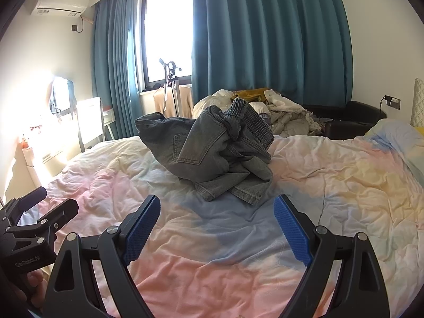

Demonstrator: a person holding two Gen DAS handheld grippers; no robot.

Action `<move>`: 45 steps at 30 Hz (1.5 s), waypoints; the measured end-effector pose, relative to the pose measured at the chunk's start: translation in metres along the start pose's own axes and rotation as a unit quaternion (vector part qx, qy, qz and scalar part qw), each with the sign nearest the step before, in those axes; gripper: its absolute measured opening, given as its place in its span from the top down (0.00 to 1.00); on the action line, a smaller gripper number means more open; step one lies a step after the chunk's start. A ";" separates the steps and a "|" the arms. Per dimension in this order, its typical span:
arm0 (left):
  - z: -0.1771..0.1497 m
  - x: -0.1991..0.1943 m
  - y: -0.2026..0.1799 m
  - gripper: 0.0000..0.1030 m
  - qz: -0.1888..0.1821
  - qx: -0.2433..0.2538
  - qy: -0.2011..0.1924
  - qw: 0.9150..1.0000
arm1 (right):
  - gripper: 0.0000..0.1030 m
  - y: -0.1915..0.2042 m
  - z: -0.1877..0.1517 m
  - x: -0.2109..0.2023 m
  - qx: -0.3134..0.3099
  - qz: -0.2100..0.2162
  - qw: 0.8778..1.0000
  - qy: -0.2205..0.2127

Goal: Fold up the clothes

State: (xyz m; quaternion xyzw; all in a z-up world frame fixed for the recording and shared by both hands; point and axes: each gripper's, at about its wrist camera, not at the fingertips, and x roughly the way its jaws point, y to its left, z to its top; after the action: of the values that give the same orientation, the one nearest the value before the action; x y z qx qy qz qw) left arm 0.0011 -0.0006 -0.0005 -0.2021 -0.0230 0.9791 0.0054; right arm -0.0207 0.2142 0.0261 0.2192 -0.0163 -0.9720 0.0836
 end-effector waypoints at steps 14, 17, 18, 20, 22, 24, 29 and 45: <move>-0.001 0.000 -0.001 0.00 0.001 0.003 0.000 1.000 | 0.14 0.000 -0.001 0.000 0.001 0.001 1.000 -0.004; -0.001 0.000 -0.002 0.00 0.001 0.003 0.000 1.000 | 0.14 -0.001 0.000 -0.002 0.002 0.001 1.000 -0.005; -0.001 0.000 -0.002 0.00 0.001 0.003 0.000 1.000 | 0.14 -0.001 -0.001 -0.002 0.002 0.001 1.000 -0.005; -0.001 0.000 -0.002 0.00 0.000 0.003 0.000 1.000 | 0.14 -0.001 -0.001 -0.002 0.002 0.001 1.000 -0.005; -0.001 0.001 -0.002 0.00 -0.002 0.003 0.002 1.000 | 0.14 -0.001 0.000 -0.002 0.002 0.001 1.000 -0.005; -0.001 0.001 -0.002 0.00 -0.004 0.003 0.004 1.000 | 0.14 -0.002 0.000 -0.001 0.003 0.002 1.000 -0.005; -0.001 0.001 -0.003 0.00 -0.007 0.004 0.006 1.000 | 0.14 -0.002 0.000 -0.002 0.003 0.002 1.000 -0.006; -0.002 0.003 -0.002 0.00 -0.010 0.000 0.009 1.000 | 0.14 -0.001 0.000 -0.002 0.003 -0.001 1.000 0.000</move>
State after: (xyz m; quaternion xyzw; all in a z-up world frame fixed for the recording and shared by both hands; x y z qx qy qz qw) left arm -0.0013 0.0018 -0.0033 -0.2110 -0.0249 0.9770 0.0155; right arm -0.0189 0.2154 0.0266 0.2191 -0.0193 -0.9721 0.0818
